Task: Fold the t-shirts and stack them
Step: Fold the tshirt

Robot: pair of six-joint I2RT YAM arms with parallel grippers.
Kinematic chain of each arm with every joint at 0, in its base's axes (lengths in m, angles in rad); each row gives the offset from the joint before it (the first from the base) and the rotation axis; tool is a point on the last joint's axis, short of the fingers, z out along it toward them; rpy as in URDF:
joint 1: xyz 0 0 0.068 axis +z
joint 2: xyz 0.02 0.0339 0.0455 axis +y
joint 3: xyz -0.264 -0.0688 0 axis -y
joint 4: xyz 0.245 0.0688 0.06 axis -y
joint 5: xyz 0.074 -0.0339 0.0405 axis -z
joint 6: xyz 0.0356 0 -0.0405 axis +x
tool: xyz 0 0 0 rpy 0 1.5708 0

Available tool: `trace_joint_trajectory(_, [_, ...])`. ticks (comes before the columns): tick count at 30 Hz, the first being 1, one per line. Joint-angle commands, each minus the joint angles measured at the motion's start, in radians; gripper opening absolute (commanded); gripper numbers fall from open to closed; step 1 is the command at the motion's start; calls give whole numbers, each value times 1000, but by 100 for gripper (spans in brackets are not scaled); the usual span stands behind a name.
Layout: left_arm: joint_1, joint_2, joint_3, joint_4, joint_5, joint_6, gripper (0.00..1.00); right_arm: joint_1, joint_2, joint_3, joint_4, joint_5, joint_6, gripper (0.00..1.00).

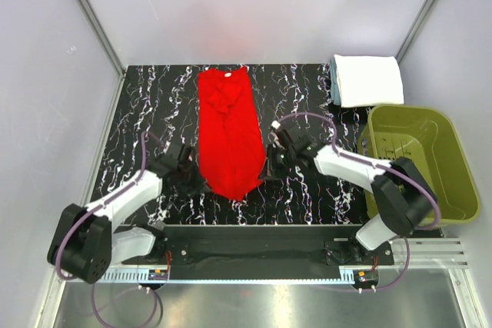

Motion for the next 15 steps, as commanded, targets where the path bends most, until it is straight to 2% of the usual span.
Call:
trace_joint_trajectory(1, [81,63,125,39,44,119,0,-3,87,155,-83,41,-100,0])
trace_joint_trajectory(6, [179,247,258,74,143,212,0,-49,213,324,-157,49,-169,0])
trace_joint_trajectory(8, [188,313,359,53,168,269,0,-70,245,382,-157,44,-212,0])
trace_joint_trajectory(11, [213,445,476,16,168,289,0,-115,329,500,-206,26,-274,0])
trace_joint_trajectory(15, [249,502,579,8,137,297,0,-161,425,632,-214,-12,-311,0])
